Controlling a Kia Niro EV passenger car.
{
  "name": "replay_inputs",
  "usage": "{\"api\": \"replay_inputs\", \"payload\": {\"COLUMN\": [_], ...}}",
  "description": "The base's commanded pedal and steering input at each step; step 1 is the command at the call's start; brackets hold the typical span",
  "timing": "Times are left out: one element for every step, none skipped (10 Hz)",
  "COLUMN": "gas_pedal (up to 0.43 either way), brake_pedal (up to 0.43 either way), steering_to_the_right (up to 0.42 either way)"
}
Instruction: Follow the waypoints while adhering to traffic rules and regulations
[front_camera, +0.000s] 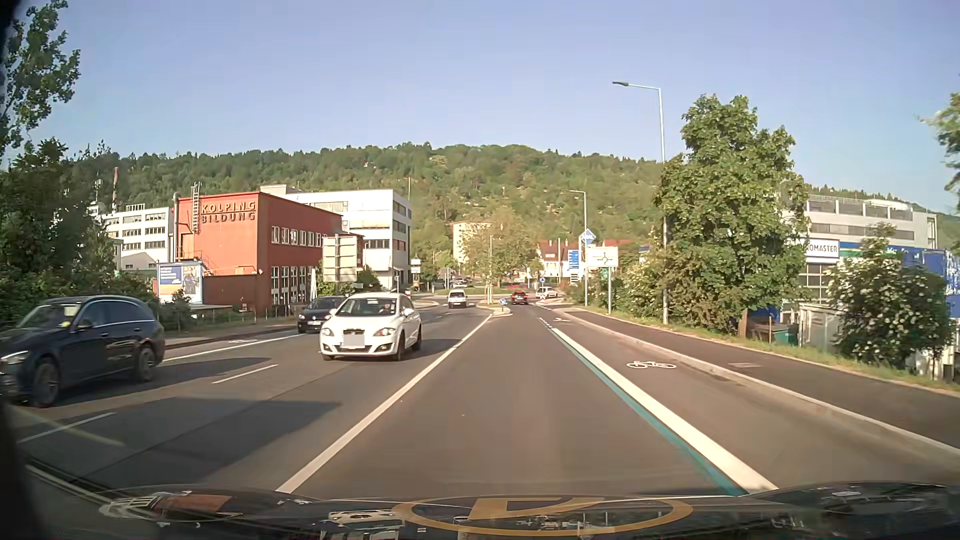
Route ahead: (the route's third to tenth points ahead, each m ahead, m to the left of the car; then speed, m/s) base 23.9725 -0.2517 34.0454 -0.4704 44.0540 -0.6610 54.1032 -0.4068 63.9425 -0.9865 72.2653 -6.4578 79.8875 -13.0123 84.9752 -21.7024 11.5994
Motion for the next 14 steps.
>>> {"api": "replay_inputs", "payload": {"gas_pedal": [0.02,0.028,0.028,0.028,0.028,0.028,0.028,0.028,0.028,0.028,0.028,0.028,0.028,0.028], "brake_pedal": [0.0,0.0,0.0,0.0,0.0,0.0,0.0,0.0,0.0,0.0,0.0,0.0,0.0,0.0], "steering_to_the_right": [0.004,0.004,0.003,0.003,0.004,0.004,0.004,0.003,0.003,0.004,0.003,0.003,0.002,0.0]}}
